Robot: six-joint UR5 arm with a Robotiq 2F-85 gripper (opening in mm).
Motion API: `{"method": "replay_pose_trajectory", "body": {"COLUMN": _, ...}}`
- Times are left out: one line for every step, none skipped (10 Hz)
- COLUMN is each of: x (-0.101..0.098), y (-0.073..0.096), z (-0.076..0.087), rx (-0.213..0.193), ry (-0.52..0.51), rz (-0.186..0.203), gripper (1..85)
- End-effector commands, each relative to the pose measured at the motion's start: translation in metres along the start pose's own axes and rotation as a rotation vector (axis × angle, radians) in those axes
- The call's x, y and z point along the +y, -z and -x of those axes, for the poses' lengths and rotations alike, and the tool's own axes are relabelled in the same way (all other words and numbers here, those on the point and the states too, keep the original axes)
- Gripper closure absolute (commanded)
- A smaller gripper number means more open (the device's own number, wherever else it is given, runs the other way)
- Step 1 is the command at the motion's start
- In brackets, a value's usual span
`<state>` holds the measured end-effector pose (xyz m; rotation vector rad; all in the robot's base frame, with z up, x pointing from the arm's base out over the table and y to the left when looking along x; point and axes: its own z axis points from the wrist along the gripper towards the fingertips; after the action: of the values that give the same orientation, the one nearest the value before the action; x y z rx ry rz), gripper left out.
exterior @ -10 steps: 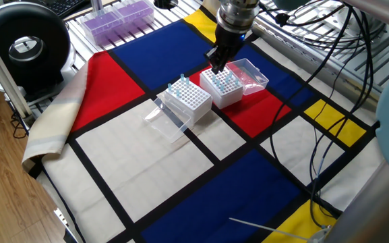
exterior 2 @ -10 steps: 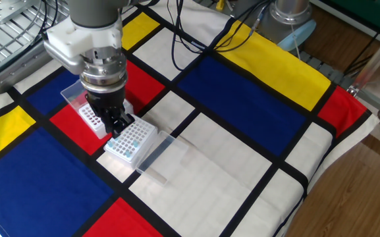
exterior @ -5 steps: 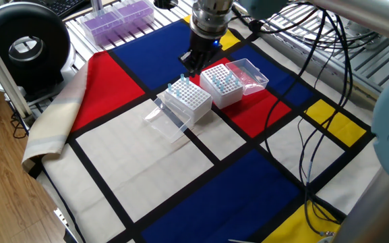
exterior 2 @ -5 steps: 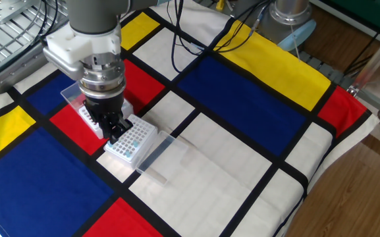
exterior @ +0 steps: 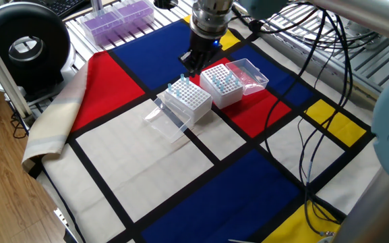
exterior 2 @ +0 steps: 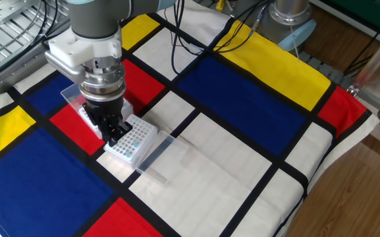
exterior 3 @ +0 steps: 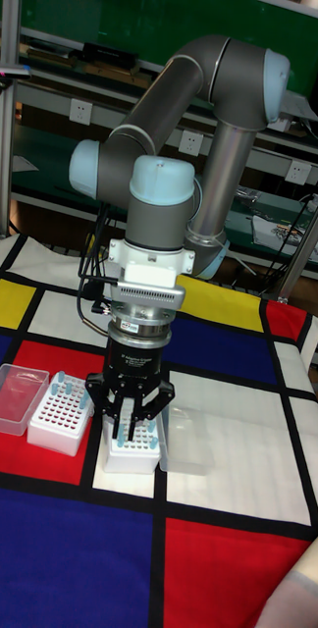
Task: Transfer all medium pipette tips from one holder to another
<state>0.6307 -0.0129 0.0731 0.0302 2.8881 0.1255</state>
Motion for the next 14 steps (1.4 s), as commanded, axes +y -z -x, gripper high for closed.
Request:
{"method": "replay_pose_trajectory", "body": {"x": -0.001, "y": 0.003, "z": -0.006, "rx": -0.003, "ry": -0.01, "rz": 0.006, "gripper": 59.7}}
{"method": "replay_pose_trajectory", "body": {"x": -0.001, "y": 0.003, "z": -0.008, "rx": -0.003, "ry": -0.008, "rz": 0.006, "gripper": 59.7}}
{"method": "replay_pose_trajectory", "body": {"x": 0.0, "y": 0.002, "z": -0.01, "rx": -0.006, "ry": -0.013, "rz": 0.005, "gripper": 59.7}}
{"method": "replay_pose_trajectory", "body": {"x": 0.001, "y": 0.001, "z": -0.011, "rx": -0.009, "ry": -0.017, "rz": 0.003, "gripper": 59.7}}
{"method": "replay_pose_trajectory", "body": {"x": 0.002, "y": 0.001, "z": -0.014, "rx": -0.011, "ry": -0.017, "rz": 0.003, "gripper": 59.7}}
{"method": "replay_pose_trajectory", "body": {"x": 0.002, "y": 0.001, "z": -0.017, "rx": -0.012, "ry": -0.017, "rz": 0.003, "gripper": 60.0}}
{"method": "replay_pose_trajectory", "body": {"x": 0.001, "y": 0.001, "z": -0.018, "rx": -0.014, "ry": -0.017, "rz": 0.003, "gripper": 60.0}}
{"method": "replay_pose_trajectory", "body": {"x": 0.0, "y": 0.001, "z": -0.019, "rx": -0.017, "ry": -0.013, "rz": 0.006, "gripper": 60.0}}
{"method": "replay_pose_trajectory", "body": {"x": -0.001, "y": 0.0, "z": -0.021, "rx": -0.018, "ry": -0.013, "rz": 0.006, "gripper": 60.0}}
{"method": "replay_pose_trajectory", "body": {"x": -0.002, "y": 0.0, "z": -0.022, "rx": -0.02, "ry": -0.012, "rz": 0.005, "gripper": 60.0}}
{"method": "replay_pose_trajectory", "body": {"x": -0.003, "y": -0.001, "z": -0.022, "rx": -0.022, "ry": -0.012, "rz": 0.005, "gripper": 60.0}}
{"method": "replay_pose_trajectory", "body": {"x": -0.004, "y": -0.002, "z": -0.023, "rx": -0.025, "ry": -0.012, "rz": 0.003, "gripper": 60.3}}
{"method": "replay_pose_trajectory", "body": {"x": -0.004, "y": -0.002, "z": -0.024, "rx": -0.025, "ry": -0.013, "rz": 0.001, "gripper": 60.7}}
{"method": "replay_pose_trajectory", "body": {"x": -0.005, "y": -0.002, "z": -0.024, "rx": -0.026, "ry": -0.014, "rz": -0.002, "gripper": 61.0}}
